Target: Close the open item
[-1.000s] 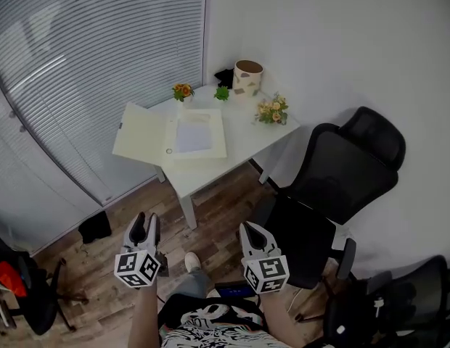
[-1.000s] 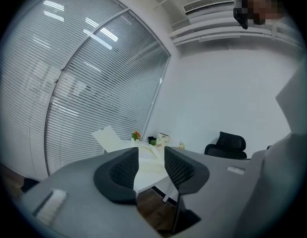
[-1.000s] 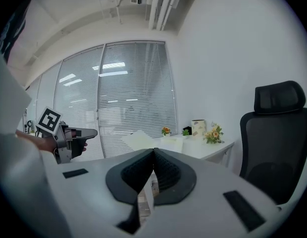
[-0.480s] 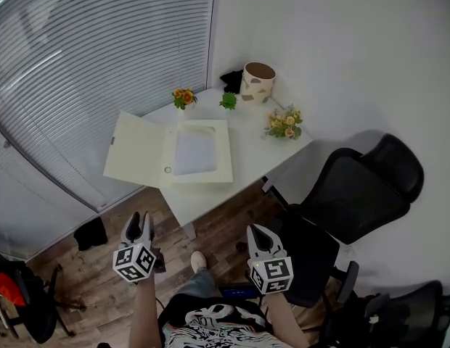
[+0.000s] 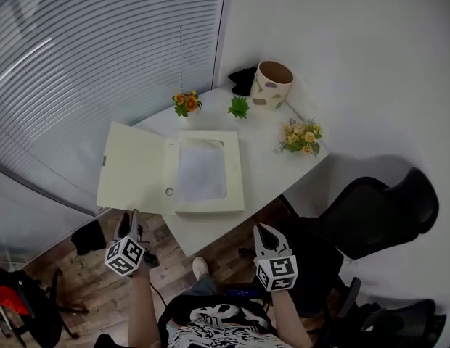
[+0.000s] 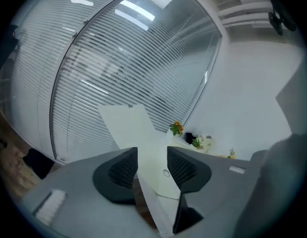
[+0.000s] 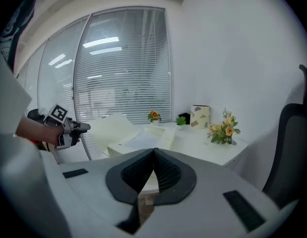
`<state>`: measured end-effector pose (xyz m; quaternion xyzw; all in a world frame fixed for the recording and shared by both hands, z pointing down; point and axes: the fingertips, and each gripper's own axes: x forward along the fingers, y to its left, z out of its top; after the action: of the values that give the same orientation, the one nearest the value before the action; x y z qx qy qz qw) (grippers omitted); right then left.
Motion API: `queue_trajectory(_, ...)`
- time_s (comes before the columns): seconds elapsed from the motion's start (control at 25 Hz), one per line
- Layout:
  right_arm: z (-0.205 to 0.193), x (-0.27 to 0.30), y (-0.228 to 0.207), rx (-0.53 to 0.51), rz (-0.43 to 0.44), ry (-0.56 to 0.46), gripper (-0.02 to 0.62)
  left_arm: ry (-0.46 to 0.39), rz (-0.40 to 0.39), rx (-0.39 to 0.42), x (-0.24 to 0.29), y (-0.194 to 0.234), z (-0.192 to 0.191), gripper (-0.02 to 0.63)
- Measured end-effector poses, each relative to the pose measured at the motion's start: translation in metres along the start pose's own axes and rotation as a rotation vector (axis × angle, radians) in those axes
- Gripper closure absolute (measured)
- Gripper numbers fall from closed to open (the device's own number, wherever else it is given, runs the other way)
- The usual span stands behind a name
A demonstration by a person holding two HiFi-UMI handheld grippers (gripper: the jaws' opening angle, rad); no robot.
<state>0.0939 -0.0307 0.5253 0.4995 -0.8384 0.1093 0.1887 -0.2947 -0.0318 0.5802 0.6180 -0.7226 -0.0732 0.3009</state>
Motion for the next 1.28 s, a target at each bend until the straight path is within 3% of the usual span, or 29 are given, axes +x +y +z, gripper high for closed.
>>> queue_trajectory(0.12, -0.006, 0.021, -0.012, -0.002, -0.025, 0.032, 0.594, 0.049, 0.001, -0.013, 0.027, 0.010, -0.008, 0.400)
queue_trajectory(0.24, -0.002, 0.036, -0.020, 0.015, -0.043, 0.042, 0.592, 0.075, 0.046, -0.082, 0.034, 0.027, -0.015, 0.383)
queue_trajectory(0.44, 0.018, 0.052, -0.024, 0.000, -0.026, 0.038, 0.592, 0.018, 0.138, -0.144, 0.022, 0.050, -0.012, 0.382)
queue_trajectory(0.72, 0.006, 0.077, -0.026, -0.083, 0.034, 0.111, 0.592, -0.040, 0.139, -0.229, 0.035, 0.067, 0.006, 0.385)
queue_trajectory(0.92, -0.028, 0.089, -0.013, -0.099, 0.123, 0.178, 0.592, -0.108, 0.117, -0.266, 0.036, 0.067, 0.018, 0.433)
queue_trajectory(1.0, -0.037, 0.091, -0.010, -0.097, 0.148, 0.196, 0.592, -0.113, 0.120, -0.245, 0.036, 0.065, 0.019, 0.444)
queue_trajectory(1.16, -0.045, 0.100, -0.014, -0.095, 0.159, 0.214, 0.592, -0.124, 0.133, -0.209, 0.037, 0.062, 0.020, 0.537)
queue_trajectory(1.28, -0.046, 0.101, -0.017, -0.099, 0.168, 0.216, 0.592, -0.133, 0.113, -0.205, 0.041, 0.056, 0.019, 0.543)
